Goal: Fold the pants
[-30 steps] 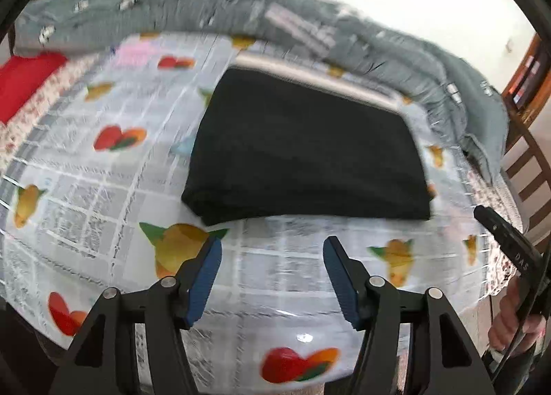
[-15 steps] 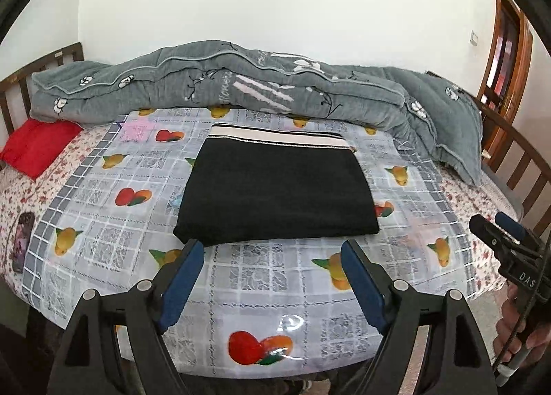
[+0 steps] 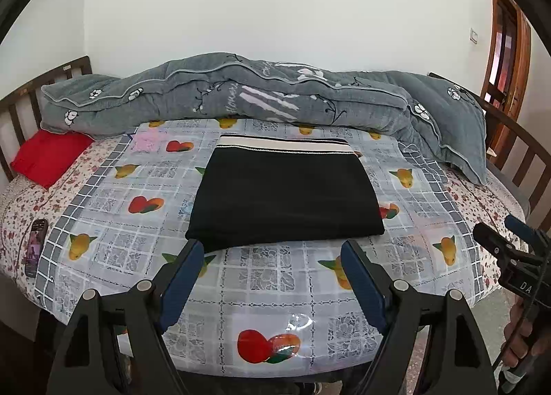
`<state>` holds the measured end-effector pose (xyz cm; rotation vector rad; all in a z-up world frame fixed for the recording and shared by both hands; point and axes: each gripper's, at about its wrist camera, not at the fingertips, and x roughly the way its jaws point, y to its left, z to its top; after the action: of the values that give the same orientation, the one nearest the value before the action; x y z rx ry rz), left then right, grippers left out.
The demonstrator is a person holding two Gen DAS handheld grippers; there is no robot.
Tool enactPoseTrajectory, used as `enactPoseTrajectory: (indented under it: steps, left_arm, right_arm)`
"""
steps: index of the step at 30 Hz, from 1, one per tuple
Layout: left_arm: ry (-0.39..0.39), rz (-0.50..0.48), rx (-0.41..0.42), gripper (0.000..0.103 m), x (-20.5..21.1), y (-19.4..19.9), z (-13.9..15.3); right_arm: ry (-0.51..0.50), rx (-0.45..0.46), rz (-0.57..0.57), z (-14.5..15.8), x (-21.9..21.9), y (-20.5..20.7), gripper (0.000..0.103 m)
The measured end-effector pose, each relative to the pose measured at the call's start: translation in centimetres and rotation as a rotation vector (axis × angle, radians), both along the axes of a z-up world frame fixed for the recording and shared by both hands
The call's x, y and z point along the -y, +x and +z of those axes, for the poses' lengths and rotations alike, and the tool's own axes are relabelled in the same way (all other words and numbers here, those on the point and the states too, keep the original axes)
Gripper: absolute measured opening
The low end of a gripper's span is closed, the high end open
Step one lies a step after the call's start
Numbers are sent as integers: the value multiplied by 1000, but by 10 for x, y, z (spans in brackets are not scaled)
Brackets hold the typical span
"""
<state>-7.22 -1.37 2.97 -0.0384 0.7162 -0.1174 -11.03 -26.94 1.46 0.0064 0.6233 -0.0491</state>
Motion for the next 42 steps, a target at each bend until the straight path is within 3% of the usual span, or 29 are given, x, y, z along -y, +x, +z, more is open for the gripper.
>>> enactPoseTrajectory:
  steps: [42]
  left_arm:
    - [15, 16, -12, 81, 3, -5, -5]
  right_arm:
    - [-5, -4, -5, -6, -2, -6, 100]
